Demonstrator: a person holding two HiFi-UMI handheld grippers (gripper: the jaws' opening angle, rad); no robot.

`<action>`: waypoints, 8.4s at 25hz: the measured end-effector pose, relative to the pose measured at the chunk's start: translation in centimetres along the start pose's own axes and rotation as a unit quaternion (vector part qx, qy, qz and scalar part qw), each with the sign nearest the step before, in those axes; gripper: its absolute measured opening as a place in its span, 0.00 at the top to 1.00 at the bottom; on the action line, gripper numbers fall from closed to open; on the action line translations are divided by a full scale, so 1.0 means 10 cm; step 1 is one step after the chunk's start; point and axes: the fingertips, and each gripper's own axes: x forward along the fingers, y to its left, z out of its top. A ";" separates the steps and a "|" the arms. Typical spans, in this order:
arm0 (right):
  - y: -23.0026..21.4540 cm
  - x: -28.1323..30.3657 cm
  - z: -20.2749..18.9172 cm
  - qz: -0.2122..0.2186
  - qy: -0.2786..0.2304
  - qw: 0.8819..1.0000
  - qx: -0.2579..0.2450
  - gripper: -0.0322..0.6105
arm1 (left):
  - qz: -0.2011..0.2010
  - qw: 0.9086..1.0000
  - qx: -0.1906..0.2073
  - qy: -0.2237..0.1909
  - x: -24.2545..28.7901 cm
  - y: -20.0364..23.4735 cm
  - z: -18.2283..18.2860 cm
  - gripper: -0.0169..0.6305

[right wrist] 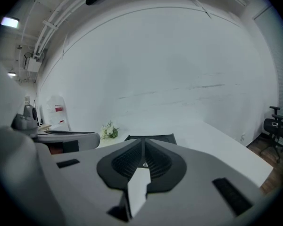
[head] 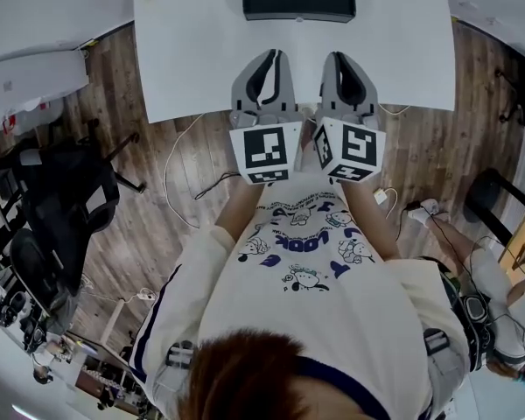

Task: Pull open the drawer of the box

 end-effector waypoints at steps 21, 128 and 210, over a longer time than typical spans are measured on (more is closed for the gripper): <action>-0.41 0.61 -0.43 0.011 0.072 0.997 0.010 0.89 | 0.010 0.998 -0.012 0.069 0.80 -0.02 -0.41 0.93; -0.46 0.55 -1.00 -0.007 0.125 0.991 0.039 0.89 | -0.017 0.973 -0.086 0.215 1.08 -0.14 -1.63 0.86; -0.14 -0.07 -0.45 -0.040 0.030 0.999 0.007 0.89 | -0.034 0.991 -0.073 0.106 0.21 -0.13 -0.88 0.86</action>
